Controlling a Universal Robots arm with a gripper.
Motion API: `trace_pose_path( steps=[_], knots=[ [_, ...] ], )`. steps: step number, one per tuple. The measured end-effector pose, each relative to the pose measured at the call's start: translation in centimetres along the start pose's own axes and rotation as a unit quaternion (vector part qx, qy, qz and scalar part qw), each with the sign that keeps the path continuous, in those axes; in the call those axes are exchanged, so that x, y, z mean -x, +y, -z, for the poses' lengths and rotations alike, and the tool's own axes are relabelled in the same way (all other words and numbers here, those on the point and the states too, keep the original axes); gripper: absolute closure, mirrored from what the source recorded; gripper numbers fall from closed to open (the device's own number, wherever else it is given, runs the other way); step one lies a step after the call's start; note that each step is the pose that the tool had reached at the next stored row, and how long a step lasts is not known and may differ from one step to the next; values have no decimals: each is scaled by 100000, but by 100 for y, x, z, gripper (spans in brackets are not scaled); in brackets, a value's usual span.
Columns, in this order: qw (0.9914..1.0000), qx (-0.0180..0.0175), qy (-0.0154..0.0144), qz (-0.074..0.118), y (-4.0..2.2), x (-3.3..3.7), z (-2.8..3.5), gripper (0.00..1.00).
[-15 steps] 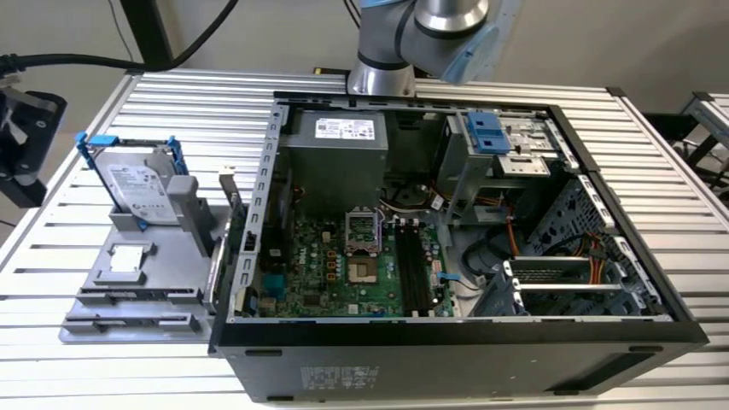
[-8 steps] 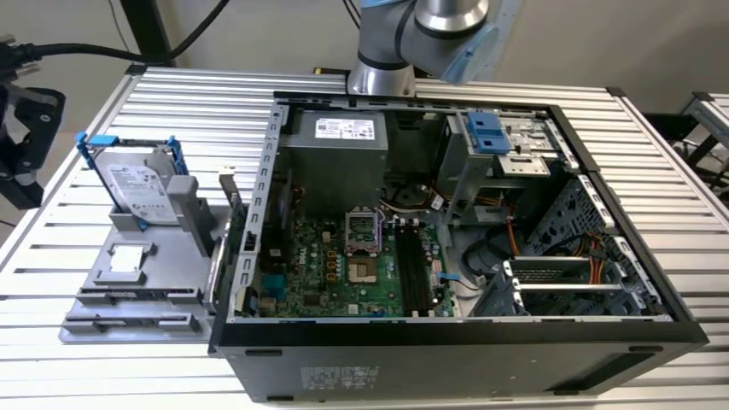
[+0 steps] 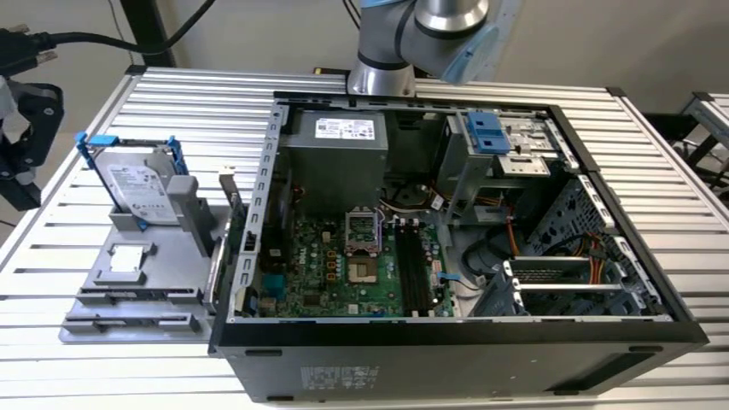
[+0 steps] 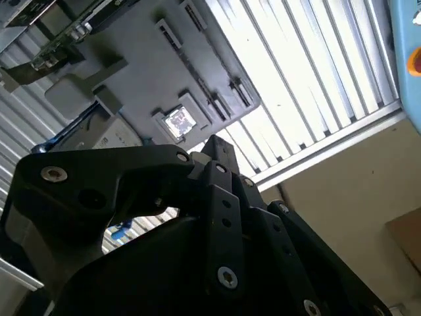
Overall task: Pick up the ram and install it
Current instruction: 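Pick up the ram and move it above insertion slot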
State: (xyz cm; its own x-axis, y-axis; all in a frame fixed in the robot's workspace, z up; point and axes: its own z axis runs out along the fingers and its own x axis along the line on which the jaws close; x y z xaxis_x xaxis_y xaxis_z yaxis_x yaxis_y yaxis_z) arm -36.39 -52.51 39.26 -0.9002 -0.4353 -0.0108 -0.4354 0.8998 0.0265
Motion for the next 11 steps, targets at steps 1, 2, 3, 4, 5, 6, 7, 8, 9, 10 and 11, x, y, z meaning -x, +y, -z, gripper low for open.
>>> trace_pose_path(
  steps=[1, 2, 3, 4, 5, 6, 7, 8, 9, 10, 11],
  knots=[
    [99996, -14, 40, 932, 0, 0, 0, 100],
    [99983, -25, 75, 1850, 0, 0, 0, 100],
    [99962, -36, 108, 2754, 0, 0, 0, 100],
    [99932, -46, 142, 3677, 0, 0, 0, 100],
    [99898, -53, 172, 4521, 0, 0, 0, 100],
    [99851, -63, 206, 5451, 0, 0, 0, 100],
    [99797, -69, 239, 6368, 0, 0, 0, 100],
    [99735, -76, 267, 7270, 0, 0, 0, 100],
    [99664, -84, 301, 8190, 0, 0, 0, 100],
    [99581, -91, 337, 9141, 0, 0, 0, 100],
    [99492, -96, 364, 10065, 0, 0, 0, 100]
  ],
)
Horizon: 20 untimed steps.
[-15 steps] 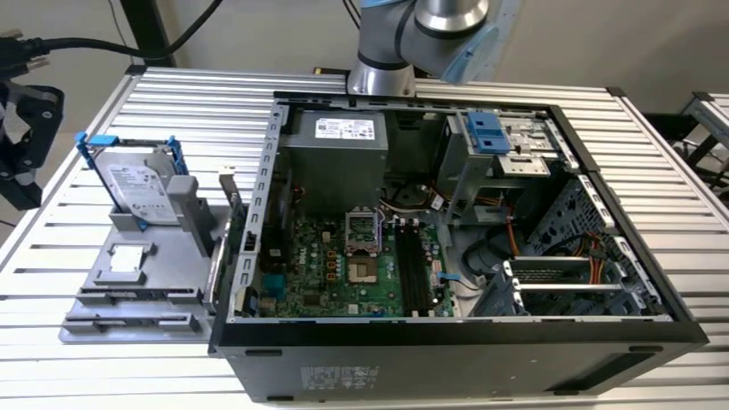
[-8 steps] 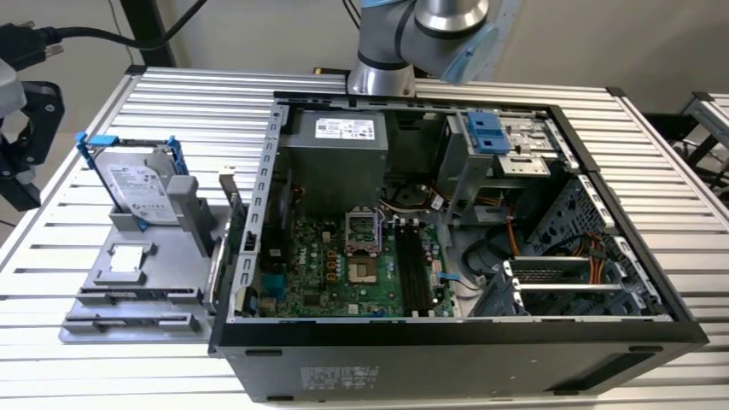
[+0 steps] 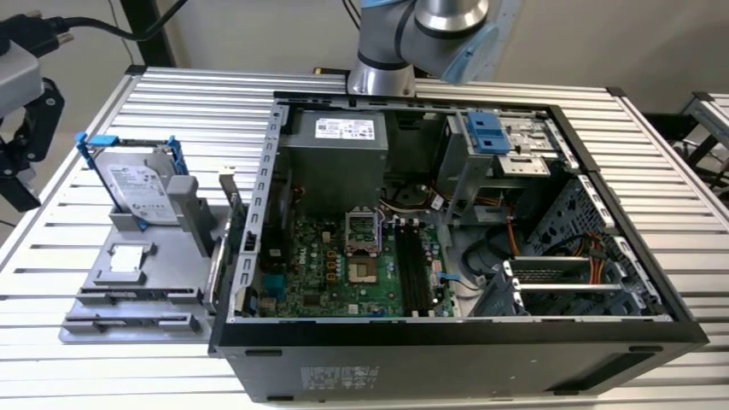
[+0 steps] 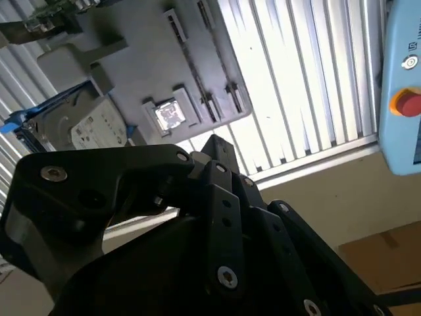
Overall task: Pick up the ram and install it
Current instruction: 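Pick up the ram and move it above insertion slot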
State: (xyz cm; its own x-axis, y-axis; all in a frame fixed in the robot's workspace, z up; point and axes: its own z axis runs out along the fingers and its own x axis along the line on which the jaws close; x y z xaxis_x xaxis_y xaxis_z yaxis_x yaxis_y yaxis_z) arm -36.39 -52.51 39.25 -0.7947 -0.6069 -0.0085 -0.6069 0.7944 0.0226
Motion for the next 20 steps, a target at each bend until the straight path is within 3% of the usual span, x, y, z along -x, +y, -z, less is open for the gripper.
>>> trace_pose_path(
  steps=[4, 9, 14, 20],
  knots=[
    [99934, 19, 90, 3620, 0, 0, 0, 100],
    [99668, 53, 195, 8134, 1, 0, 0, 100],
    [99187, 91, 295, 12719, 0, 0, 0, 100],
    [98405, -136, 161, 17788, 0, 0, 1, 100]
  ],
)
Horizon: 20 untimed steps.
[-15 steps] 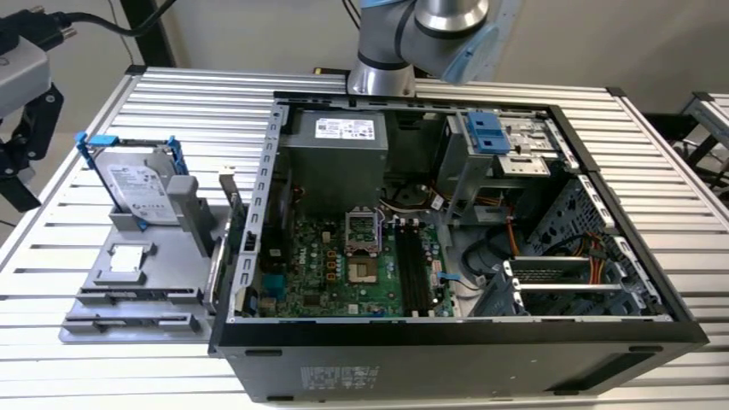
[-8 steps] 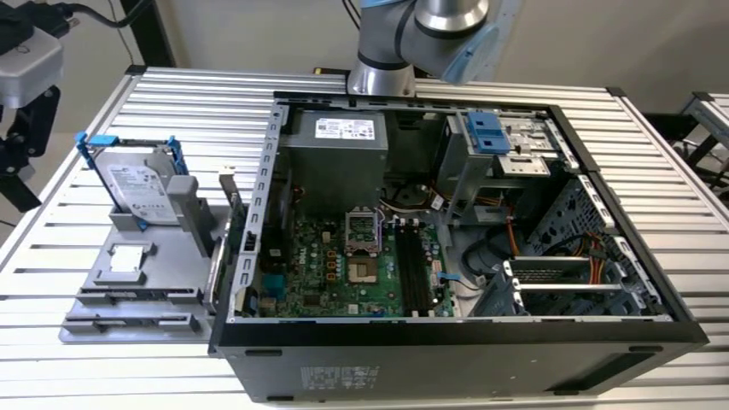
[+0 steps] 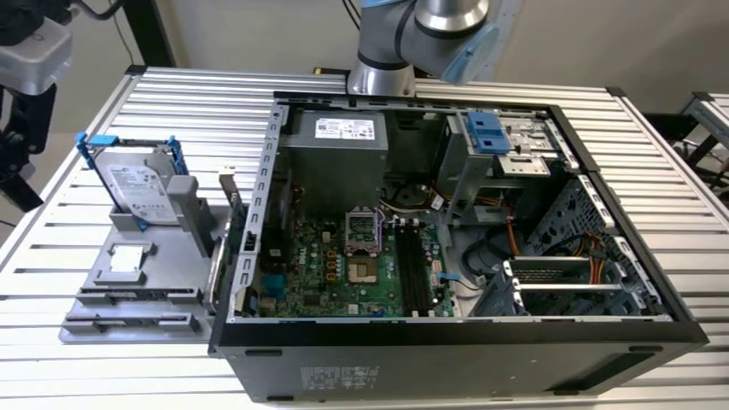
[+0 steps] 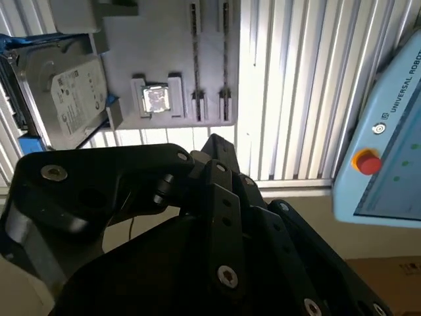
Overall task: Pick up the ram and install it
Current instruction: 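Pick up the ram and move it above insertion slot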
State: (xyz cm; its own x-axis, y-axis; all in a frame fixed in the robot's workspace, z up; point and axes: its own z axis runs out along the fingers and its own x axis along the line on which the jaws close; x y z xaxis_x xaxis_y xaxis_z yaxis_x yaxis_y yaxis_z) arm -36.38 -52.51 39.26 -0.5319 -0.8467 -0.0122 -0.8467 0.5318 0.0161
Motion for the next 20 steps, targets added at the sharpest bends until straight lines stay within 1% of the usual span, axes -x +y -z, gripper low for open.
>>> trace_pose_path(
  steps=[2, 5, 6, 8, 10, 12, 13, 14, 16, 19, 20],
  knots=[
    [99990, -159, -90, 1416, 0, 0, -2, 100],
    [99942, -472, -197, 3373, 1, 0, -1, 100],
    [99914, -586, -233, 4090, 0, 0, -2, 100],
    [99850, -701, -228, 5430, 0, 0, -2, 100],
    [99732, -699, -179, 7279, 1, -1, -2, 100],
    [99585, -691, -132, 9071, 1, -1, -3, 100],
    [99498, -688, -119, 9986, 1, -1, -4, 100],
    [99404, -683, -99, 10884, 1, -1, -4, 100],
    [99189, -664, -61, 12692, 1, 0, -4, 100],
    [98802, -634, -16, 15417, 1, 0, -6, 100],
    [98655, -629, 7, 16333, 1, 0, -6, 100]
  ],
)
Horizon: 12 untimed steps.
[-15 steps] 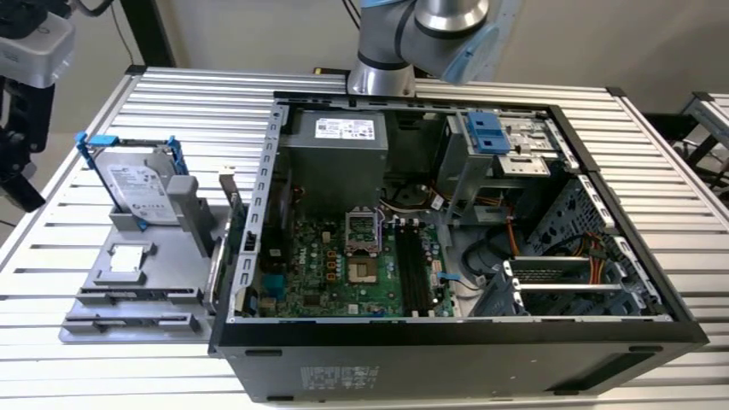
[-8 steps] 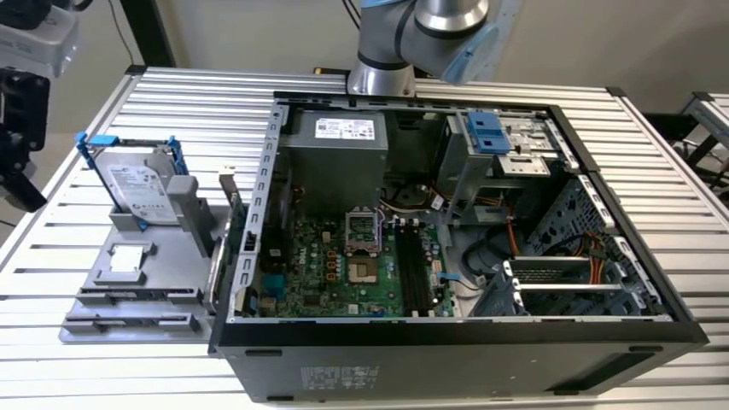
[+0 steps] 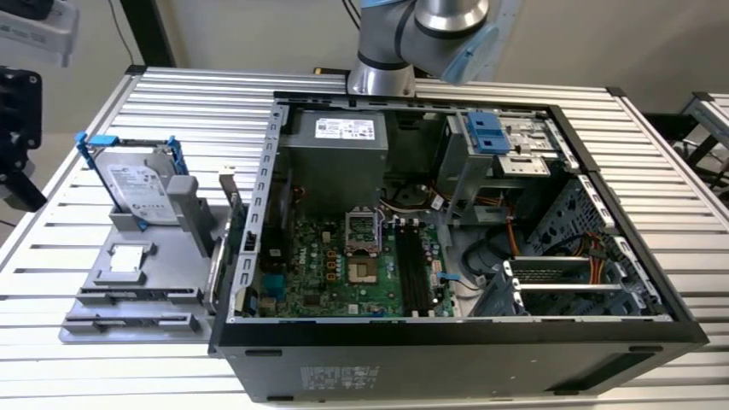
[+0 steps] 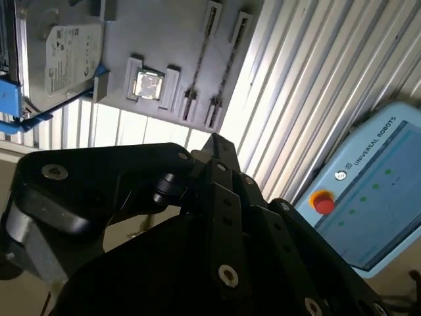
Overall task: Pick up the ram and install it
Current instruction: 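Pick up the ram and move it above insertion slot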
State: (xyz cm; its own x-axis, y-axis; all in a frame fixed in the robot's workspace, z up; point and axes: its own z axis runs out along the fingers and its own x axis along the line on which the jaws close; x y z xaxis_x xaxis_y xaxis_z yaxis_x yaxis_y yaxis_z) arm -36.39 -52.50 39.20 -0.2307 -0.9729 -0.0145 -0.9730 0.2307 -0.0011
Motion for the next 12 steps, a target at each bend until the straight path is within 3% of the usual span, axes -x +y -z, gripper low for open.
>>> trace_pose_path(
  steps=[3, 6, 9, 12],
  knots=[
    [99964, 28, 51, 2698, 0, 0, -2, 100],
    [99851, 53, 95, 5449, 0, 0, -4, 100],
    [99665, 56, 109, 8172, -1, 0, -9, 100],
    [99409, 26, 98, 10859, -1, 0, -17, 100]
  ],
)
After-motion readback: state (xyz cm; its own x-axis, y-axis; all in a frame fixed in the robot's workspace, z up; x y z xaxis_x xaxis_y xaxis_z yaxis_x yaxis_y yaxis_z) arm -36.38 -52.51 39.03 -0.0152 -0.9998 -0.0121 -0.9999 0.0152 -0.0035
